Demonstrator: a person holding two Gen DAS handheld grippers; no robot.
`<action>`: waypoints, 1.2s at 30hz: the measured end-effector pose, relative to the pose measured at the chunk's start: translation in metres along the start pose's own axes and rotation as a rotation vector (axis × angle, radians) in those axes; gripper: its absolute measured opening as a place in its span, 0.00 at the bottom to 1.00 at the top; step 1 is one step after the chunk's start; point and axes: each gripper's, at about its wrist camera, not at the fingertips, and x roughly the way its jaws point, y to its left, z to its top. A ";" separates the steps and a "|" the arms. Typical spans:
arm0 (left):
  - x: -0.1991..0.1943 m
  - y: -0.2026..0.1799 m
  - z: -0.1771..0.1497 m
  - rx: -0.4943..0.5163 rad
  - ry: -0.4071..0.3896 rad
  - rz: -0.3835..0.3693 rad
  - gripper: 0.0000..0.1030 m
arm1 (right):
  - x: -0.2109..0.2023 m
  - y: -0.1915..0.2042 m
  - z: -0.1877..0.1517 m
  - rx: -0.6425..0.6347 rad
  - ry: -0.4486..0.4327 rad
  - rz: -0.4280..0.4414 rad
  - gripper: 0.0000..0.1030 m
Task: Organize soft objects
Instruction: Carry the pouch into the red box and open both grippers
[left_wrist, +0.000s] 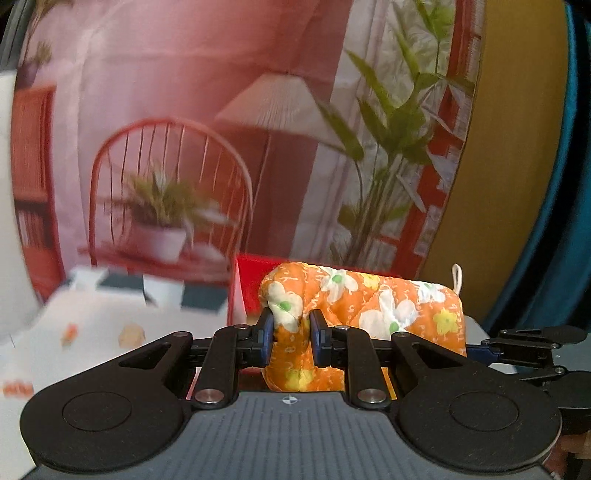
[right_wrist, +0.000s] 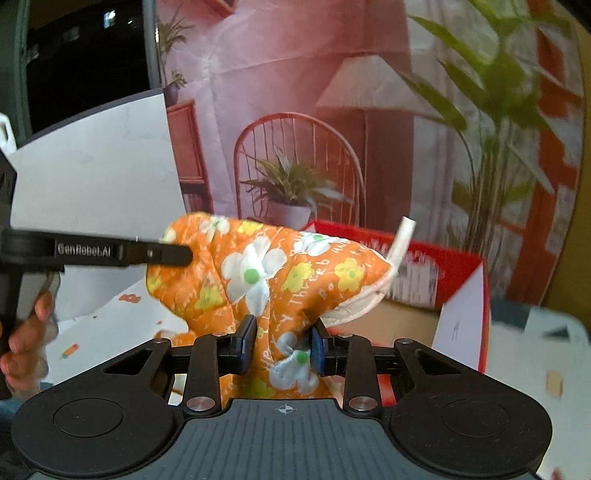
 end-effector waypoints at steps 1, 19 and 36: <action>0.006 -0.003 0.006 0.018 -0.017 0.009 0.21 | 0.006 -0.004 0.006 -0.008 0.000 -0.004 0.27; 0.168 -0.014 0.012 0.041 0.168 0.021 0.21 | 0.143 -0.087 0.022 -0.019 0.145 -0.178 0.26; 0.199 -0.010 -0.015 0.091 0.419 -0.013 0.29 | 0.170 -0.122 -0.015 0.298 0.355 -0.156 0.32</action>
